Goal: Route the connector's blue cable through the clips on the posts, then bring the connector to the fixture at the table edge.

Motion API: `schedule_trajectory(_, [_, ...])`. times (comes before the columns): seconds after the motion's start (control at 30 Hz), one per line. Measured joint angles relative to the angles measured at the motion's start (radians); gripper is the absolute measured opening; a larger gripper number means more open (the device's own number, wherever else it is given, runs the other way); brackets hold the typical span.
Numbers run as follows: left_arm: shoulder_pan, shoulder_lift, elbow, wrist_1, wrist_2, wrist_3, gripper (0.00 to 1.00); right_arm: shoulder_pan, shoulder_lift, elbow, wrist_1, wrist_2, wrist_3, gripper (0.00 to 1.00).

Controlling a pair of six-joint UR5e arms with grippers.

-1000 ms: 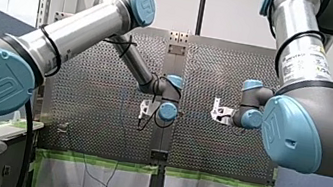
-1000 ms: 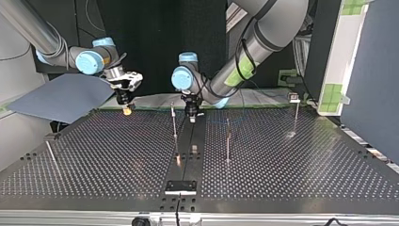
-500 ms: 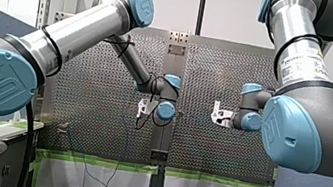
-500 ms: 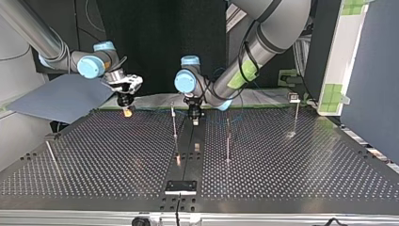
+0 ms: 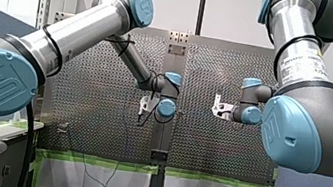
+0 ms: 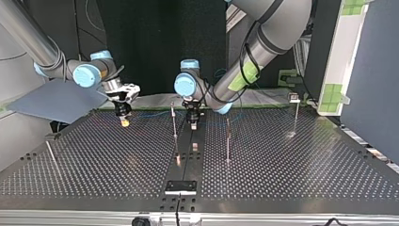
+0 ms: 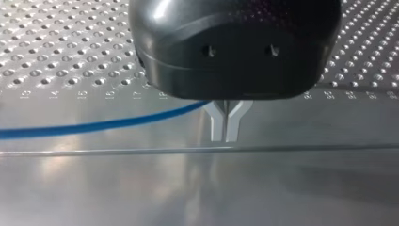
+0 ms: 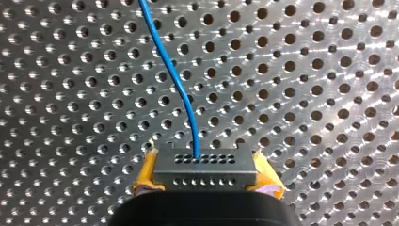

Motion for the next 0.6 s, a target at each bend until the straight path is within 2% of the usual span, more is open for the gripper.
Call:
schedule_trajectory(0.37, [-0.001, 0.000, 0.004, -0.004, -0.007, 0.000, 0.06, -0.006, 0.038, -0.048, 0.039, -0.005, -0.012, 0.00])
schedule_trajectory(0.6, [-0.003, 0.000, 0.004, -0.004, -0.007, 0.000, 0.06, -0.003, 0.062, -0.057, 0.040, -0.015, -0.015, 0.00])
